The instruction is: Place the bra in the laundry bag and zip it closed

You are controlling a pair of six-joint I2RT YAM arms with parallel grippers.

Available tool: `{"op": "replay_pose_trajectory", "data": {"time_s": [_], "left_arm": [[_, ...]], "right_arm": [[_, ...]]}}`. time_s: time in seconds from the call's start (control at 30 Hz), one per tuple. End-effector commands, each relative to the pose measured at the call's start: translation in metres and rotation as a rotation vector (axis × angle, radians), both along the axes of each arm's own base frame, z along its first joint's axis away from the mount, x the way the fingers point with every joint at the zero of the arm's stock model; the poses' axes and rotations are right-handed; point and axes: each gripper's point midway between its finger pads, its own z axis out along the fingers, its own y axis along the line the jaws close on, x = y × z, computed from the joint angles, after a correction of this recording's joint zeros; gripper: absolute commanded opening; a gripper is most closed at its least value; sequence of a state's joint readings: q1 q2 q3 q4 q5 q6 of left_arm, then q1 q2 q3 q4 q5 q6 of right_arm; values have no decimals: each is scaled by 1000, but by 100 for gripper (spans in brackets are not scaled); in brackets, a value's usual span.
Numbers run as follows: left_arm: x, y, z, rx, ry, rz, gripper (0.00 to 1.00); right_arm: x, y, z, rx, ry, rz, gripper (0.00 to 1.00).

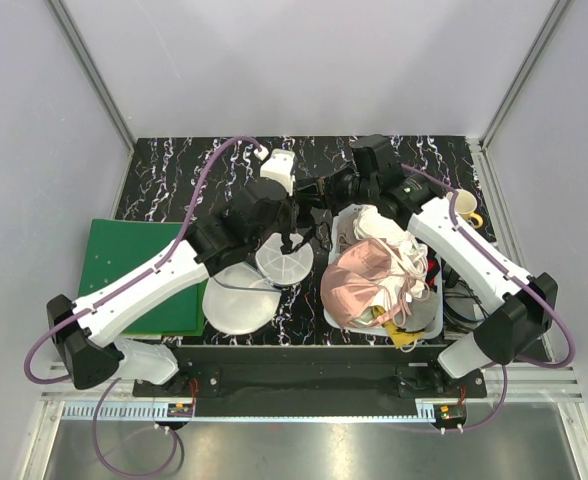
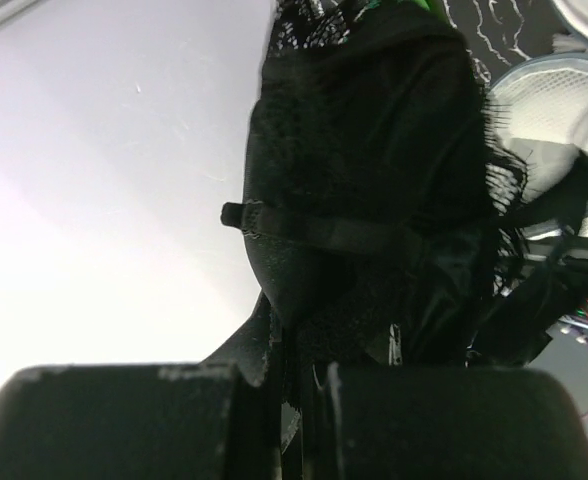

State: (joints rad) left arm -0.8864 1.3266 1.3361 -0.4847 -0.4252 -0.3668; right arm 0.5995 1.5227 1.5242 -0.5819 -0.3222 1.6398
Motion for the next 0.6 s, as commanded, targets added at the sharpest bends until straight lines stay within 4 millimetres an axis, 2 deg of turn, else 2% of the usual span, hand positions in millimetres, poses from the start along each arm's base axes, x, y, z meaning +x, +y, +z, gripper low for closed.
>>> {"op": "replay_pose_trajectory", "data": {"time_s": [0.0, 0.07, 0.1, 0.13, 0.17, 0.23, 0.27, 0.3, 0.33, 0.37, 0.43, 0.47, 0.5, 0.57], "left_arm": [[6, -1, 17, -6, -25, -1, 16], [6, -2, 19, -7, -21, -2, 0], [6, 0, 20, -6, -17, 4, 0], [5, 0, 21, -7, -13, 0, 0], [3, 0, 23, -6, -8, -7, 0], [-4, -1, 26, -18, 10, -44, 0], [-7, 2, 26, -20, 28, -50, 0], [-14, -2, 29, -53, 50, -91, 0], [-18, -2, 26, -62, 69, -111, 0], [-21, 1, 24, -71, 91, -116, 0], [-35, -1, 22, -130, 150, -171, 0], [-39, 1, 21, -148, 173, -181, 0], [-50, -2, 24, -186, 199, -224, 0], [-62, -5, 20, -210, 239, -273, 0]], "right_arm": [[-22, -1, 47, 120, -48, 16, 0], [-24, -3, 51, 125, -56, 18, 0], [-26, -4, 54, 121, -79, 28, 0], [-29, -4, 54, 118, -87, 46, 5], [-31, -5, 52, 106, -104, 60, 22], [-38, -15, 51, 60, -198, 105, 41], [-41, -21, 50, 39, -240, 139, 57], [-51, -27, 49, -2, -329, 218, 65], [-50, -38, 42, -37, -353, 235, 71], [-59, -47, 44, -57, -398, 264, 79], [-68, -62, 42, -124, -521, 343, 86], [-74, -76, 48, -152, -585, 343, 93], [-80, -82, 50, -190, -691, 406, 99], [-95, -90, 64, -225, -852, 464, 100]]}}
